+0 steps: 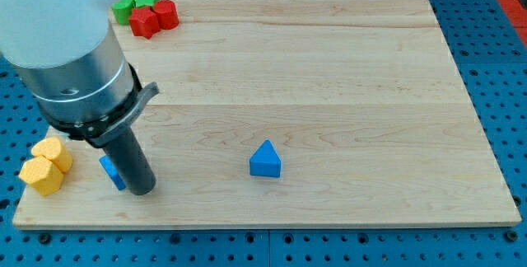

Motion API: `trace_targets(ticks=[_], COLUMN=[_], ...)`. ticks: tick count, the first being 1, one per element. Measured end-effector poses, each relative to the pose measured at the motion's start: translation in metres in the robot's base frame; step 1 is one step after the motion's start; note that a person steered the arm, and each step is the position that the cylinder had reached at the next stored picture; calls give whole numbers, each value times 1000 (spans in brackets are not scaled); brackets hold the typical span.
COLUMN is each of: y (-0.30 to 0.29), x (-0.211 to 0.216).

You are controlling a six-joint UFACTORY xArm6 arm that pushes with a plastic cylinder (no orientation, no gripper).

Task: Push blue cube closer to yellow hexagon

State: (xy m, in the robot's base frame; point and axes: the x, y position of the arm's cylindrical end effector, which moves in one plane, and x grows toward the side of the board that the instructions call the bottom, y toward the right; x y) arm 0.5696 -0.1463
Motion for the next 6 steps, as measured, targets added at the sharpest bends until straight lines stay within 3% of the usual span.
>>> trace_targets(ticks=[3,6], y=[16,-25], x=[-38,-38])
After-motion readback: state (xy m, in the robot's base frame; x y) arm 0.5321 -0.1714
